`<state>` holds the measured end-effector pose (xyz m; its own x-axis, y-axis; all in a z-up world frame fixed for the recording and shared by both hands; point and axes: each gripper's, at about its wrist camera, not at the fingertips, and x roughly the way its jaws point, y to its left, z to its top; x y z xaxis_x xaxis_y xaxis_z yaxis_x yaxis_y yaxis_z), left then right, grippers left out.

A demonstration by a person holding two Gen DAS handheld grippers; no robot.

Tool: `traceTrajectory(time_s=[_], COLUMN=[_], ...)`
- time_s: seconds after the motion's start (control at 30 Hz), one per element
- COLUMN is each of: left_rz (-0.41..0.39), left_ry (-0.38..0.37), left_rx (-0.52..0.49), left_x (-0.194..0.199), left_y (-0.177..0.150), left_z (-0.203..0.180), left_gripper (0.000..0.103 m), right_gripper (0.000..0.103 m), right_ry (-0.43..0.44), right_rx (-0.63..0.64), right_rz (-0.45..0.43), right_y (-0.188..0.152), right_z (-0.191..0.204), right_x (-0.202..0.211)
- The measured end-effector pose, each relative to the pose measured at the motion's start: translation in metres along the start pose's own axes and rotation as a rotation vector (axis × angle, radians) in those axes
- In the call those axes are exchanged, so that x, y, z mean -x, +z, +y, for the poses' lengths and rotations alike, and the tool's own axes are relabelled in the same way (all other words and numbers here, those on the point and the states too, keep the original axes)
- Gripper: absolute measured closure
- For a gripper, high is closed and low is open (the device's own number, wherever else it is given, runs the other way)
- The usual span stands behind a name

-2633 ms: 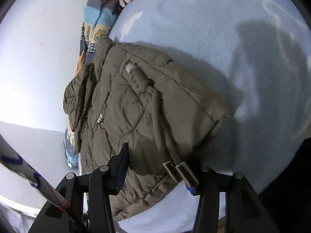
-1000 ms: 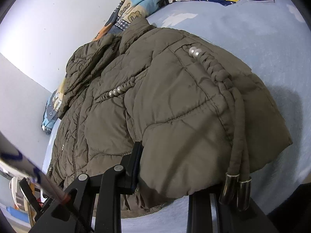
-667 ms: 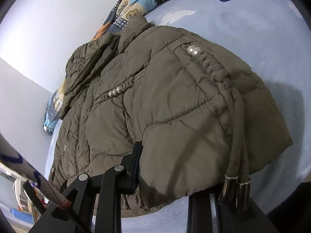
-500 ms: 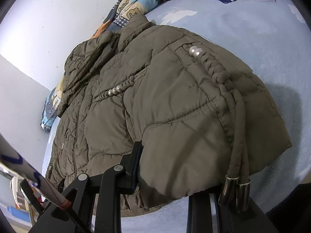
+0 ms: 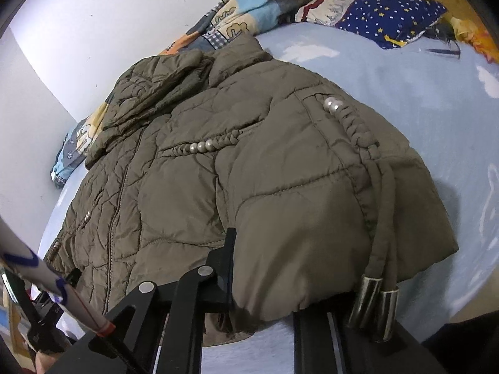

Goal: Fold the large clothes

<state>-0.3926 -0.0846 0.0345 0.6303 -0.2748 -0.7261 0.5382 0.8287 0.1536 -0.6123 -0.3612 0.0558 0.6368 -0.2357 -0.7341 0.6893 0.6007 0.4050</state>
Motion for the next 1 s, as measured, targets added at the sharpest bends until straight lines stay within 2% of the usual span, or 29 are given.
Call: traceTrajectory(time_s=[0.27, 1.0], left_rz=[-0.019, -0.063], left_ry=[0.001, -0.016], left_rx=[-0.019, -0.016], left_x=[0.004, 0.033], left_y=[0.000, 0.003], left_z=[-0.002, 0.002], left_gripper=[0.071, 0.078], right_gripper=[0.090, 0.091], right_ry=[-0.003, 0.007], right_rx=[0.012, 0.052], right_rz=[-0.007, -0.091], right_y=[-0.001, 0.002], right_z=[0.001, 0.012], right_x=[0.003, 0.033])
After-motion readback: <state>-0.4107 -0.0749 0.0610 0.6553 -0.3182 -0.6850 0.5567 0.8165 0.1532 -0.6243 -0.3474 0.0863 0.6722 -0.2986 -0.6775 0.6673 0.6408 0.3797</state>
